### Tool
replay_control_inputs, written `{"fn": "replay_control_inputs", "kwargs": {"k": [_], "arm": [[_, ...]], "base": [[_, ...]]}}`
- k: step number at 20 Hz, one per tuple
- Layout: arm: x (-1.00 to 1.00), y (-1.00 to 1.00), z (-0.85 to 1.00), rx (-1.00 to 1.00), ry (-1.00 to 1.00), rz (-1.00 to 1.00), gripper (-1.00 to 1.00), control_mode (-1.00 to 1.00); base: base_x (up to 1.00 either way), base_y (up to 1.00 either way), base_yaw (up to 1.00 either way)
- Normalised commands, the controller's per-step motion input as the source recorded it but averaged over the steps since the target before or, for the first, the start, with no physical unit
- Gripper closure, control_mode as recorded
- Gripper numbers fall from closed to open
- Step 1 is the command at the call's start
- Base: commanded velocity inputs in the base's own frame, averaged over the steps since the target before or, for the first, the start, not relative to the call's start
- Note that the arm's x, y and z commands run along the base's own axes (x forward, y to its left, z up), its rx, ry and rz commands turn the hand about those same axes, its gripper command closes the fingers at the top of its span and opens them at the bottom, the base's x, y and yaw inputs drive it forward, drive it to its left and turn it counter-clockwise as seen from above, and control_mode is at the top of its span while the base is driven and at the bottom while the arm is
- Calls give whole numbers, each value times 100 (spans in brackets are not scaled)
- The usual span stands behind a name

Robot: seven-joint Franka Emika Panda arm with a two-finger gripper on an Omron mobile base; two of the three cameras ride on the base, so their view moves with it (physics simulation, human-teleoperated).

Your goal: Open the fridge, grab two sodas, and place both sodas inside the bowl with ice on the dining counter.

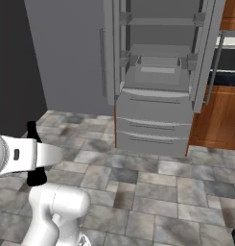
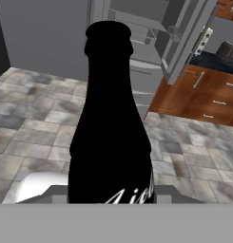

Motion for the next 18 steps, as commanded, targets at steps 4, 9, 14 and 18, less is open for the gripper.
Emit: {"fn": "replay_control_inputs", "kwargs": {"k": [4,9,14,18], "arm": [[0,0,0,0,0,0,100,100],[0,0,0,0,0,0,100,100],[0,0,0,0,0,0,100,100],[0,0,0,0,0,0,100,100]], "base": [[-86,7,-1],[-87,3,-2],[-90,1,-2],[-90,0,-2]]}}
